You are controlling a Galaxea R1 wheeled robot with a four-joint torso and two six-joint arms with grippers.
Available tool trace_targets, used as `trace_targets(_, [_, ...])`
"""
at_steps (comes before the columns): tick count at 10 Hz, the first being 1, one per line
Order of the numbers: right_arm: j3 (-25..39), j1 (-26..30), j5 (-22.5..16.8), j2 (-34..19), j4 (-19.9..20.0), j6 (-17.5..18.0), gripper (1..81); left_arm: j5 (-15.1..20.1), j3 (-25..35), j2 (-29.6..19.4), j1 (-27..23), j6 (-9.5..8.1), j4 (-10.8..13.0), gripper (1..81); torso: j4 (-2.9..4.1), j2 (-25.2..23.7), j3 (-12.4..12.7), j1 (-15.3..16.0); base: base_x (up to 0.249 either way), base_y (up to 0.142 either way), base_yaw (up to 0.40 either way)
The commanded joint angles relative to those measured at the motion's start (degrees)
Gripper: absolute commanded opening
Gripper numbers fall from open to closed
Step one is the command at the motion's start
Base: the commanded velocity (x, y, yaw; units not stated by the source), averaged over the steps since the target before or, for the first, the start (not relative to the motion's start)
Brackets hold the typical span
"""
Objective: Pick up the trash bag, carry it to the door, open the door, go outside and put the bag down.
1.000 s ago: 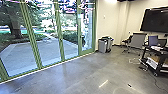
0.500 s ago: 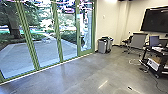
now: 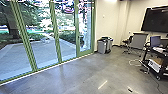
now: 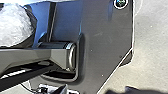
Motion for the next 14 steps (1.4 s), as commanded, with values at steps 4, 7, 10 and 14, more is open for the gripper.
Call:
trace_targets(4, [0.2,2.8,-3.4,-0.2,-0.2,-0.1,81.1,3.5,0.3,0.0,-2.5,0.57,0.6,1.0,0.0,0.0,0.0,0.0,0.121,0.0,0.0])
trace_targets(7, [0.2,2.8,-3.4,-0.2,-0.3,-0.1,81.1,3.5,0.3,0.0,-2.5,0.57,0.6,1.0,0.0,0.0,0.0,0.0,0.118,0.0,0.0])
trace_targets(10, [0.1,2.8,-3.4,-0.2,-0.3,-0.1,81.1,3.5,0.3,0.1,-2.5,0.57,0.5,1.0,0.0,0.0,0.0,0.0,0.119,-0.08,0.0])
trace_targets(14, [0.1,2.7,-3.4,-0.2,-0.3,-0.1,81.1,3.5,0.3,0.1,-2.5,0.65,0.6,1.0,0.0,0.0,0.0,0.0,0.125,-0.096,0.0])
